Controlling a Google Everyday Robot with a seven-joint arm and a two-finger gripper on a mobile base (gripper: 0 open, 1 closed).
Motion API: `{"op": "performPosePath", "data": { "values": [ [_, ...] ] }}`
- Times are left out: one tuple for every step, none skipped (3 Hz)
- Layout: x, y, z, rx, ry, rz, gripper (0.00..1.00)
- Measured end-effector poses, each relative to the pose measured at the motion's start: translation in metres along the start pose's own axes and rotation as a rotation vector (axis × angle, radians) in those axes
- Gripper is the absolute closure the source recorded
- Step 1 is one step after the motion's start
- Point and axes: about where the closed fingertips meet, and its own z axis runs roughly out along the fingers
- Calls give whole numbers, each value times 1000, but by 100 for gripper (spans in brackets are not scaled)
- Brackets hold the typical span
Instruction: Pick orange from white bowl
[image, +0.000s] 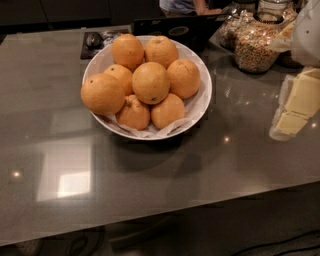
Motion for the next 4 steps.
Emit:
{"op": "performPosePath", "data": {
  "values": [
    [-44,5,-7,-9,7,-123,0],
    [-89,2,-13,6,-2,-254,0],
    [-95,1,-19,34,-16,-259,0],
    [-95,1,-20,35,-17,-259,0]
  ]
}}
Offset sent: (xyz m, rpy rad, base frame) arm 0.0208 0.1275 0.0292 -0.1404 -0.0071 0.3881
